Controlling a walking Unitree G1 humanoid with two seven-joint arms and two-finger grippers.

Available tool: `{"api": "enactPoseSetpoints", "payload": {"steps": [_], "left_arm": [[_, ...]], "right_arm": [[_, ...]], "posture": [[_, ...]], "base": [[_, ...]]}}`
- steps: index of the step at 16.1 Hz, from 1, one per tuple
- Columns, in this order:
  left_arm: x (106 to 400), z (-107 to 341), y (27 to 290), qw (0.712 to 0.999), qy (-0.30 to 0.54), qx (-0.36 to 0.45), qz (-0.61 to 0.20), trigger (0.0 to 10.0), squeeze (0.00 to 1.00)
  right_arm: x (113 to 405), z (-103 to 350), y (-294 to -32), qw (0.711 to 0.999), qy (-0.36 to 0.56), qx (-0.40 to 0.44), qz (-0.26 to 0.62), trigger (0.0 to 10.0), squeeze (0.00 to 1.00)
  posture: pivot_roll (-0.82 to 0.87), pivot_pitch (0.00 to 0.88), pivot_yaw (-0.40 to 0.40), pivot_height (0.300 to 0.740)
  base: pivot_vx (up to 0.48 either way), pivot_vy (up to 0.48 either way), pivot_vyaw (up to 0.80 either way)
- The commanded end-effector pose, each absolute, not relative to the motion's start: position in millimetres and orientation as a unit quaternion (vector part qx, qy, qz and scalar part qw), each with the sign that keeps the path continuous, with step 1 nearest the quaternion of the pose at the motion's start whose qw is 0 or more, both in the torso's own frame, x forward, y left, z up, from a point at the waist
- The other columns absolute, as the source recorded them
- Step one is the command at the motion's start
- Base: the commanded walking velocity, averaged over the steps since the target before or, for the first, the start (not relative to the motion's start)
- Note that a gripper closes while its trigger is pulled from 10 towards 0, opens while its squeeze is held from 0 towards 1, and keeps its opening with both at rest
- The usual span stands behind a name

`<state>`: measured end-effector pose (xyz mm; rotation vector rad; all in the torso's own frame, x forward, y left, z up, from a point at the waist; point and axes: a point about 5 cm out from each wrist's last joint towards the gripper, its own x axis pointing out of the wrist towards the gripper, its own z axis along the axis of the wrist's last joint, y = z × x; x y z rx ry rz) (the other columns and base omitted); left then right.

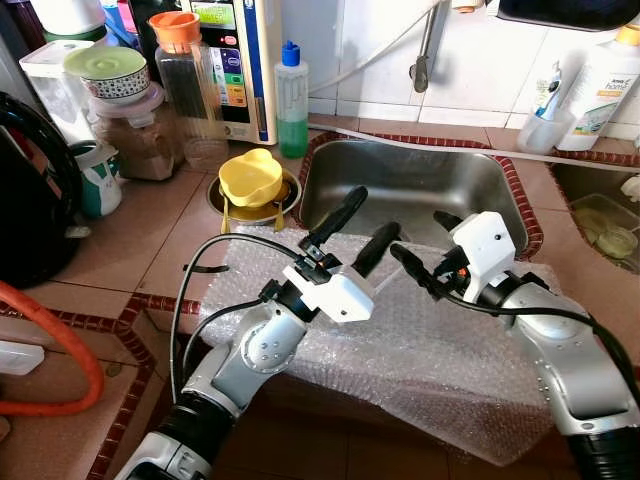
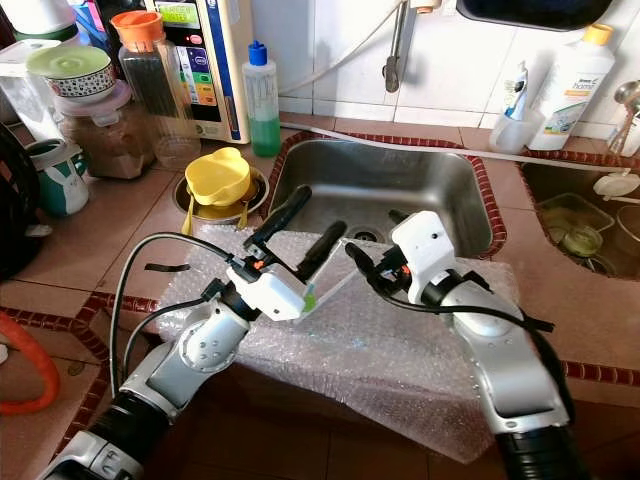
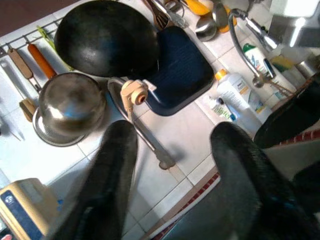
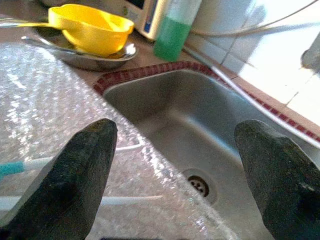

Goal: Kitchen organization

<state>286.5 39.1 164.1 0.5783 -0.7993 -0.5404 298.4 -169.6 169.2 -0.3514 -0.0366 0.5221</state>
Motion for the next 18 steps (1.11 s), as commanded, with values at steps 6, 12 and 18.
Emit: {"api": "enactPoseSetpoints", "payload": {"steps": [6, 12, 18], "left_arm": [[303, 175, 68, 0.870, -0.372, 0.287, -0.152, 0.0, 0.00], [303, 169, 92, 0.904, -0.321, 0.269, -0.091, 10.0, 0.00], [302, 172, 98, 0.913, -0.308, 0.254, -0.080, 10.0, 0.00]], "right_arm": [[307, 183, -167, 0.971, -0.056, -0.145, 0.181, 10.0, 0.00], [300, 171, -157, 0.982, -0.043, -0.104, 0.152, 10.0, 0.00], [301, 173, -141, 0.981, -0.054, -0.090, 0.160, 10.0, 0.00]], "posture": [[-0.13, 0.061, 0.027, 0.740], [-0.11, 0.057, 0.037, 0.740], [-0.08, 0.032, 0.042, 0.740]], "base": [[0.000, 0.000, 0.00], [0.000, 0.000, 0.00], [0.000, -0.393, 0.00]]}}
